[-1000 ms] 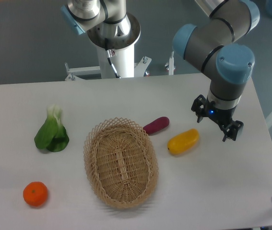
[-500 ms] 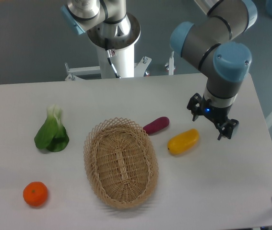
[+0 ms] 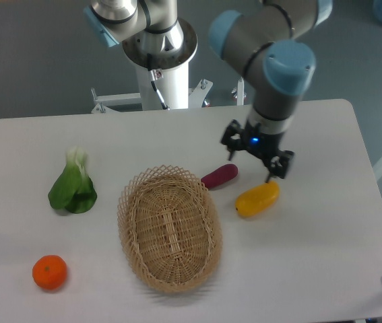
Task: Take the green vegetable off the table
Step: 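Move the open gripper over the green bok choy, then lower the gripper onto the bok choy and close on its stems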
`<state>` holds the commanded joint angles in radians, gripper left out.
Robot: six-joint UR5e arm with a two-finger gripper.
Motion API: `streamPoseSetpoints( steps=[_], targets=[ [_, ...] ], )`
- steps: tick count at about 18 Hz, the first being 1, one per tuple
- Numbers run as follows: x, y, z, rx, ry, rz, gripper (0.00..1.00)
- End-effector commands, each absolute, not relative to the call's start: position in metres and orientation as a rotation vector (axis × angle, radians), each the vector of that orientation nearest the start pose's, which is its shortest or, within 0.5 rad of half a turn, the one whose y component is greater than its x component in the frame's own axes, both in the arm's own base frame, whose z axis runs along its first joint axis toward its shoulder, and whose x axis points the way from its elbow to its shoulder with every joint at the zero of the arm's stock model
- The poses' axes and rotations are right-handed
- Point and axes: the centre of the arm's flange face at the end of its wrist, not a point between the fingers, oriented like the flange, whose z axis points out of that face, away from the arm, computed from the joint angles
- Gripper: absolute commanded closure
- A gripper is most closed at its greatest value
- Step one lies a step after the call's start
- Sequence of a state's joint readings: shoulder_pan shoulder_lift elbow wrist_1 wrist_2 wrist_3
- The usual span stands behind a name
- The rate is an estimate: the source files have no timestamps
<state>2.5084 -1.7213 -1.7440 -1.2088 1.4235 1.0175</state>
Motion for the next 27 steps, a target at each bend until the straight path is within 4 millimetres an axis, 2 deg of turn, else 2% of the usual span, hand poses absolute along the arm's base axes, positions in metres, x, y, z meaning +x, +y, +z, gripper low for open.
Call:
streamPoseSetpoints(
  steps=[4, 5, 8, 12, 14, 15, 19, 21, 27],
  targets=[
    [-0.283, 0.469, 0.357, -3.007, 0.12, -0.12, 0.0],
    [-0.255, 0.48, 0.348, -3.022, 0.119, -0.15, 0.0],
    [-0.2, 0.499, 0.333, -3.055, 0.082, -0.195, 0.0],
    [-0.118, 0.522, 0.327, -3.085, 0.058, -0.22, 0.0],
    [-0.093, 0.527, 0.323, -3.098, 0.05, -0.229, 0.0],
    [-0.084, 0.529, 0.322, -3.101, 0.053, -0.231, 0.0],
    [-0.072, 0.532, 0.31, -3.126, -0.009, -0.248, 0.0],
    [-0.066, 0.532, 0.297, -3.146, -0.057, -0.255, 0.0],
    [-0.045, 0.52, 0.253, -3.197, -0.058, -0.215, 0.0]
  ],
)
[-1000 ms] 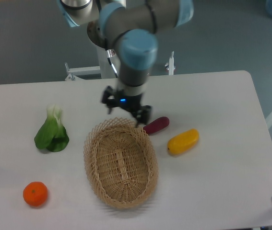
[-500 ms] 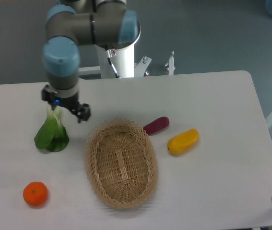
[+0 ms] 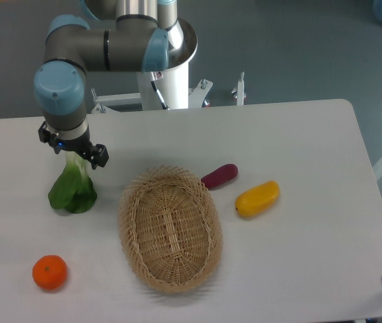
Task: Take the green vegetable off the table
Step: 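Lower the gripper onto the bok choy and close on its stems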
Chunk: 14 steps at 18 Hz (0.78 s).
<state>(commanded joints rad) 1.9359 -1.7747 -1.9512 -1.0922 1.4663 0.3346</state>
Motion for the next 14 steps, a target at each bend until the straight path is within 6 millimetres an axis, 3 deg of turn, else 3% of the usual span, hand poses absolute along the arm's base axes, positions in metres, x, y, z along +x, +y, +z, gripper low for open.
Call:
streamPoseSetpoints(
  steps=[4, 14],
  targets=[
    [-0.041, 0.529, 0.23, -3.227, -0.102, -0.144, 0.0],
    [-0.025, 0.538, 0.206, -3.236, -0.13, -0.14, 0.0]
  ],
)
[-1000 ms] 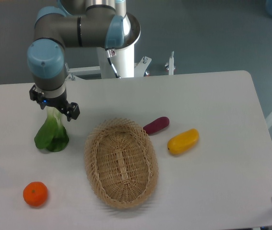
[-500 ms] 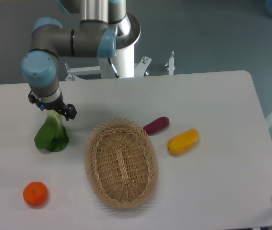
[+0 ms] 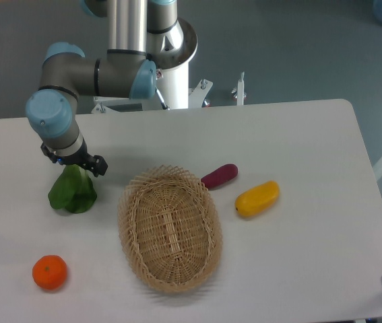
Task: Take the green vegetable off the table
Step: 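Lower the gripper onto the bok choy and close on its stems, then lift the bok choy and carry it over the wicker basket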
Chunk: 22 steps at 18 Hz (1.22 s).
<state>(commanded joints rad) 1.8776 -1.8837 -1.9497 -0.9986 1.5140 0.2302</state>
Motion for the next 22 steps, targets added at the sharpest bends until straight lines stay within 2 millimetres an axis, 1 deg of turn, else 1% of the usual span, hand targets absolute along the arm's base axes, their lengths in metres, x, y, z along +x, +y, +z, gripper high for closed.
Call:
streamPoseSetpoints(
  steps=[3, 4, 8, 9, 11, 13, 18, 19, 22],
  targets=[
    [-0.021, 0.538, 0.206, -3.237, -0.144, -0.136, 0.0],
    [-0.021, 0.538, 0.206, -3.237, -0.154, -0.136, 0.04],
    [-0.022, 0.537, 0.206, -3.24, -0.218, -0.114, 0.3],
    [-0.023, 0.537, 0.206, -3.241, -0.225, -0.096, 0.35],
    [-0.02, 0.537, 0.206, -3.244, -0.224, -0.082, 0.42],
    [-0.02, 0.537, 0.206, -3.245, -0.234, -0.08, 0.52],
    [-0.022, 0.539, 0.215, -3.23, -0.266, -0.04, 0.83],
    [-0.022, 0.54, 0.22, -3.221, -0.265, -0.039, 0.87],
    [-0.022, 0.539, 0.242, -3.19, -0.26, -0.03, 0.87]
  ],
)
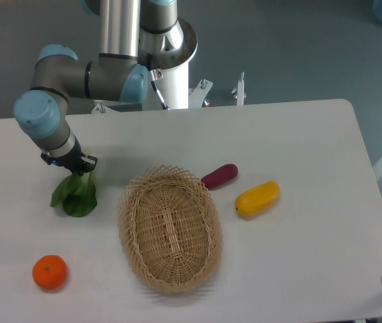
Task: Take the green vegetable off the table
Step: 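Lift the bok choy and carry it over the wicker basket, then carry the held bok choy past the basket toward the yellow pepper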
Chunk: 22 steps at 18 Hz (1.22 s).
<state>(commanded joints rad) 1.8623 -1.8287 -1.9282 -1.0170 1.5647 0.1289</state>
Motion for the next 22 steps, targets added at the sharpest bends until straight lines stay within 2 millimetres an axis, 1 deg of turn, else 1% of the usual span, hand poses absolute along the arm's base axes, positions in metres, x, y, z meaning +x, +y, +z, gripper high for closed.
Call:
streamPoseSetpoints(
  steps=[3, 5, 6, 7, 10, 11, 12, 13, 14, 16, 18, 20, 22],
  targets=[
    [-0.023, 0.536, 0.271, -3.135, -0.251, -0.021, 0.87],
    [-0.027, 0.536, 0.287, -3.103, -0.248, -0.014, 0.87],
    [-0.03, 0.537, 0.303, -3.071, -0.254, -0.003, 0.87],
    [-0.038, 0.537, 0.315, -3.044, -0.27, 0.007, 0.87],
    [-0.084, 0.544, 0.347, -2.974, -0.372, 0.047, 0.87],
    [-0.104, 0.545, 0.357, -2.955, -0.402, 0.056, 0.87],
    [-0.126, 0.543, 0.364, -2.949, -0.397, 0.07, 0.87],
    [-0.169, 0.537, 0.375, -2.936, -0.358, 0.095, 0.87],
    [-0.194, 0.53, 0.381, -2.925, -0.369, 0.114, 0.87],
    [-0.229, 0.519, 0.387, -2.919, -0.364, 0.141, 0.87],
    [-0.264, 0.503, 0.388, -2.924, -0.332, 0.157, 0.87],
    [-0.294, 0.488, 0.384, -2.939, -0.278, 0.164, 0.87],
    [-0.324, 0.47, 0.376, -2.961, -0.22, 0.161, 0.87]
  ],
)
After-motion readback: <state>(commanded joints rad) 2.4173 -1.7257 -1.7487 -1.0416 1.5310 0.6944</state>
